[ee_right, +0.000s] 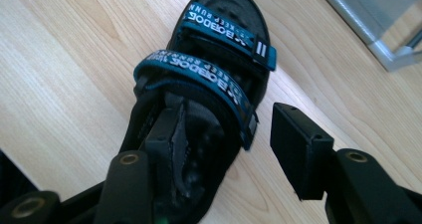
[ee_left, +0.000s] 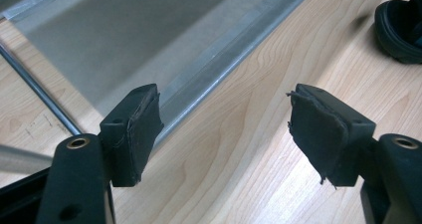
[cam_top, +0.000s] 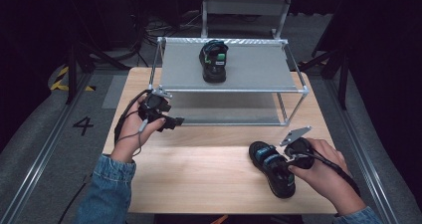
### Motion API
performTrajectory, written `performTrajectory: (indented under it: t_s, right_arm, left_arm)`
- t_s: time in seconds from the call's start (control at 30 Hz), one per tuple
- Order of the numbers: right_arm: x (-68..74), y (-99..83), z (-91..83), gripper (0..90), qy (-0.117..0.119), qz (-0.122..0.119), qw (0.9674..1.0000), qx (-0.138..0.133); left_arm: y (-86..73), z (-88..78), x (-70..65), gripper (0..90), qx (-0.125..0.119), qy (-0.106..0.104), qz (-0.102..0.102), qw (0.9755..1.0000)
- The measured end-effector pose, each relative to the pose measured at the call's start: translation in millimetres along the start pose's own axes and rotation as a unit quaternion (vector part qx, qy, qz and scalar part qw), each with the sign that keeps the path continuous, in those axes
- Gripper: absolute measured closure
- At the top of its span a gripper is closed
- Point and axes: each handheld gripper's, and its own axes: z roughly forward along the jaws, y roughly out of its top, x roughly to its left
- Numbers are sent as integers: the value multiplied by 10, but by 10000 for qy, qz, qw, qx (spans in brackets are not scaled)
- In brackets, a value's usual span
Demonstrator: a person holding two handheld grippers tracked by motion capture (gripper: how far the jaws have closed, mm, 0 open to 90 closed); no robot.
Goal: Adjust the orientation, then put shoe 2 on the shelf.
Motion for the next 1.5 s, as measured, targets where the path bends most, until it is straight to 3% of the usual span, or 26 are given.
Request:
performTrajectory:
  t_s: [0.2, 0.3, 0.47, 0.67, 0.9, 1.17, 1.5]
  right_arm:
    - [-36, 48, 185, 505, -84, -8, 9999, 84]
    - [-21, 59, 229, 603, -71, -30, 10000, 42]
    - [24, 89, 186, 744, -307, -30, 9995, 49]
    - [6, 149, 139, 753, -68, 4, 10000, -63]
    - [-23, 300, 9, 753, 58, 89, 9998, -157]
    - [-102, 520, -267, 751, 146, 299, 9990, -295]
    - [-210, 757, -596, 751, 277, 610, 9967, -451]
  left_arm:
    - [-13, -19, 25, 282, -15, -16, -63, 10000]
    - [-45, -34, 44, 282, -47, 33, -105, 9999]
    - [-123, -103, 71, 281, -22, 125, -152, 9998]
    - [-247, -199, 121, 281, -63, 233, -356, 9991]
    - [-354, -279, 171, 282, -70, 318, -525, 9981]
    - [-448, -339, 214, 282, -59, 365, -653, 9972]
    - [-493, -377, 245, 281, -98, 374, -701, 9968]
